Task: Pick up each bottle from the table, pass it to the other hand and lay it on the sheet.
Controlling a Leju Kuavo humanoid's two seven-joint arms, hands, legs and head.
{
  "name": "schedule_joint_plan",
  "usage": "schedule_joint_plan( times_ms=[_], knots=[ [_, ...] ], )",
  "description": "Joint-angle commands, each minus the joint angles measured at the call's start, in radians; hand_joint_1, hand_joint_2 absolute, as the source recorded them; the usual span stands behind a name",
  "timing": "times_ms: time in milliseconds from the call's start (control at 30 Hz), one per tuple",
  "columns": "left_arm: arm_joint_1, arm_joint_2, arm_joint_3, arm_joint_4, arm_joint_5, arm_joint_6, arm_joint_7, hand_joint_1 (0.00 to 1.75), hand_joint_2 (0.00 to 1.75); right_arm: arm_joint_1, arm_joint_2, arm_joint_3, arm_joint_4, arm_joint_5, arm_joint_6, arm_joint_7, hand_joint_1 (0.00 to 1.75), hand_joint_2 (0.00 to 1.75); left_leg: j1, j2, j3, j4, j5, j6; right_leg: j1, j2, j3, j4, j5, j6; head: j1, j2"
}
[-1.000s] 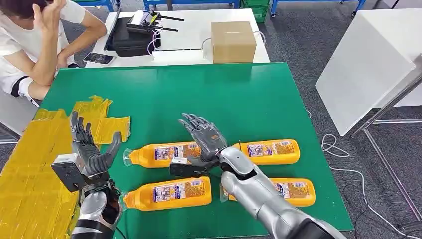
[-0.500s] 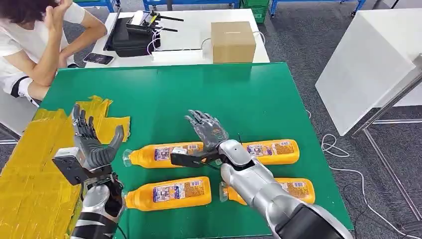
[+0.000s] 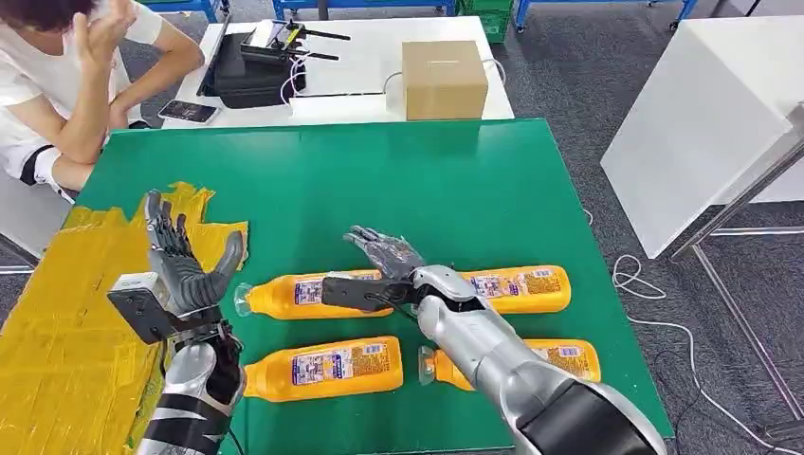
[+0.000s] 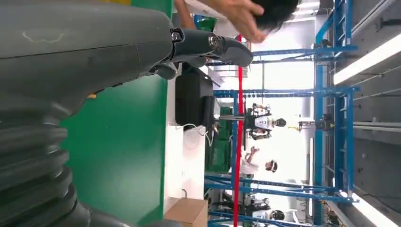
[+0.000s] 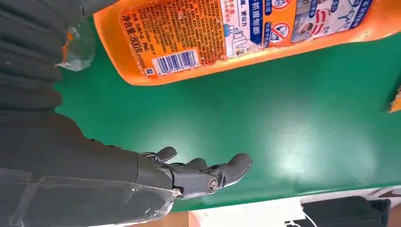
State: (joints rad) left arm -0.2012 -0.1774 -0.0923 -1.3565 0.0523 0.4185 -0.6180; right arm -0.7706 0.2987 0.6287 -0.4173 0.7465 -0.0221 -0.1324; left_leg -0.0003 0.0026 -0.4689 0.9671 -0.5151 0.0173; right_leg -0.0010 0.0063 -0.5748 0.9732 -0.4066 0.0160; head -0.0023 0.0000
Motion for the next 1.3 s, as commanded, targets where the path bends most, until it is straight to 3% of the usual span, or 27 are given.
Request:
schedule_joint_plan(
  times_ms=[33, 167, 767, 1000, 1300],
  knots=[
    [-0.052, 0.006, -0.031, 0.076, 0.009, -0.004, 0.002, 0.0, 1.75, -0.058, 0.011, -0.043, 0.071, -0.046, 0.051, -0.026, 0.0, 1.75, 0.001, -0.002, 0.0, 0.001, 0.0, -0.001, 0.001, -0.002, 0.001, 0.0, 0.0, 0.001, 0.0, 0.0],
    [-0.069, 0.0, -0.043, 0.113, 0.021, 0.0, -0.001, 0.0, 1.75, -0.06, 0.034, -0.066, 0.077, -0.118, 0.132, -0.022, 0.0, 1.75, 0.0, -0.002, 0.0, 0.0, 0.0, -0.001, 0.0, -0.002, 0.0, 0.0, 0.0, 0.0, 0.0, 0.0],
    [-0.103, -0.015, -0.063, 0.152, 0.027, -0.005, 0.001, 0.0, 1.75, -0.041, 0.05, 0.138, 0.124, -0.113, 0.184, 0.156, 0.0, 1.75, 0.002, -0.003, 0.001, 0.0, 0.0, -0.001, 0.001, -0.003, 0.002, -0.001, 0.0, 0.0, 0.0, 0.0],
    [-0.105, -0.018, -0.067, 0.15, 0.027, -0.004, 0.002, 0.0, 1.75, -0.035, 0.05, 0.185, 0.139, -0.09, 0.178, 0.198, 0.0, 1.75, 0.001, -0.002, 0.001, 0.0, 0.0, -0.001, 0.001, -0.003, 0.002, -0.001, 0.0, 0.0, 0.0, 0.0],
    [-0.1, -0.019, -0.086, 0.127, 0.018, -0.004, 0.011, 0.0, 1.75, 0.001, 0.038, 0.298, 0.189, 0.047, 0.177, 0.328, 0.0, 1.75, 0.001, -0.002, 0.001, -0.001, 0.0, 0.0, 0.001, -0.003, 0.002, -0.001, 0.0, 0.0, 0.0, 0.0]
  ],
)
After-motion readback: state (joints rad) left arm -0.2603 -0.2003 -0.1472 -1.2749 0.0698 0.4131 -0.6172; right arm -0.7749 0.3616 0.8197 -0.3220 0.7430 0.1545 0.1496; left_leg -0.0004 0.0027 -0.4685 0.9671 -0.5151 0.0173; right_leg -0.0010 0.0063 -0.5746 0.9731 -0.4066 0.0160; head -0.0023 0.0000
